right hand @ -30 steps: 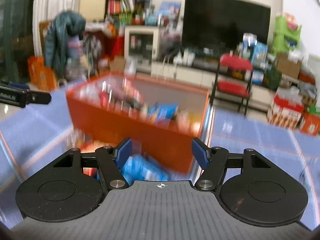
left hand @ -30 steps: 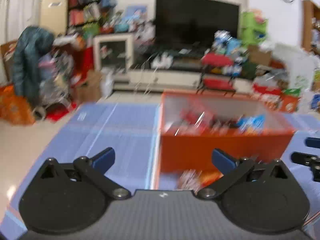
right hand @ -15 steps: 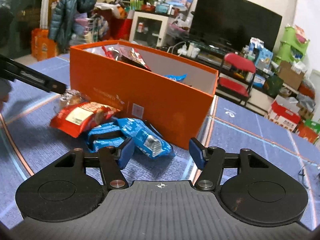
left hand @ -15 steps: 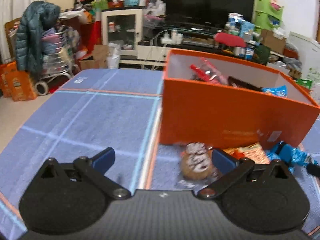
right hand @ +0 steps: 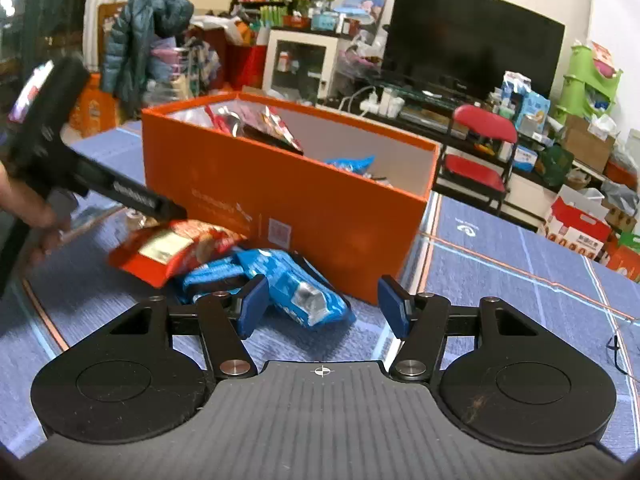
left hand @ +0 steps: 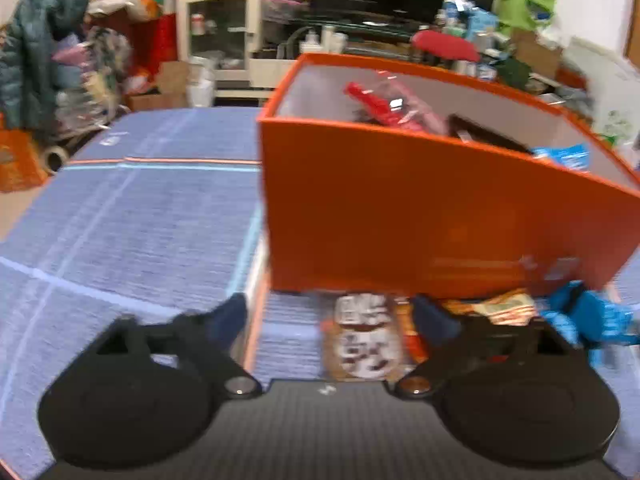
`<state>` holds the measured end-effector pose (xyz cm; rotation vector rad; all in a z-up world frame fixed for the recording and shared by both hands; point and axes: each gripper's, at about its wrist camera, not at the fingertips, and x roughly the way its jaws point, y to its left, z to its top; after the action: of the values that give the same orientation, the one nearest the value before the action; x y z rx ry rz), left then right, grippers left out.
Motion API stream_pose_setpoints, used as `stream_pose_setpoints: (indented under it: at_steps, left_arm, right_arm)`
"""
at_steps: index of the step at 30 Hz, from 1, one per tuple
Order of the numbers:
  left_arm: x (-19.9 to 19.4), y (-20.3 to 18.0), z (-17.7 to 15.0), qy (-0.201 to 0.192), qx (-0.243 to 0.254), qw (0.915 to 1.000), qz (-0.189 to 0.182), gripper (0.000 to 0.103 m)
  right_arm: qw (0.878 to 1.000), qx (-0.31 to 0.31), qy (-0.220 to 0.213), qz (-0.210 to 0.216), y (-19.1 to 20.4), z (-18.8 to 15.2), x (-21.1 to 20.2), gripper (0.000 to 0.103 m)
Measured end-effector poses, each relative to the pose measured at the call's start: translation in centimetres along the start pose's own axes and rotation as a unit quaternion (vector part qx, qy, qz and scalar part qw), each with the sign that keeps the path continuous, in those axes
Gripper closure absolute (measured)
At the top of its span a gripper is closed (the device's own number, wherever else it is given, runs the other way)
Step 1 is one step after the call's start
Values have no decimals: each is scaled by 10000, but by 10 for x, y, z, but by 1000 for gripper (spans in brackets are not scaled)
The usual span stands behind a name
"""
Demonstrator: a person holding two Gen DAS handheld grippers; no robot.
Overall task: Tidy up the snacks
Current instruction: 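Move both grippers back down to the remaining blue packets beside the box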
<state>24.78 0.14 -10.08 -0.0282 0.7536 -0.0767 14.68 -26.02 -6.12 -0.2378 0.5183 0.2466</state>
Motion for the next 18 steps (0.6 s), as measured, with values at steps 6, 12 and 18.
stream_pose_setpoints:
  at_steps: [6, 12, 18]
  left_arm:
    - [-22, 10, -18, 117, 461, 9989, 55, 15]
    - [-79, 28, -54, 353, 760, 9959, -333, 28]
    - [-101, 38, -46, -369, 853, 9956, -156, 1]
  right_arm:
    - [9999, -7, -128, 71, 4, 8, -11, 55]
    - [9993, -304, 12, 233, 5, 4, 1, 55]
    - [9962, -736, 67, 452, 7, 9, 23, 58]
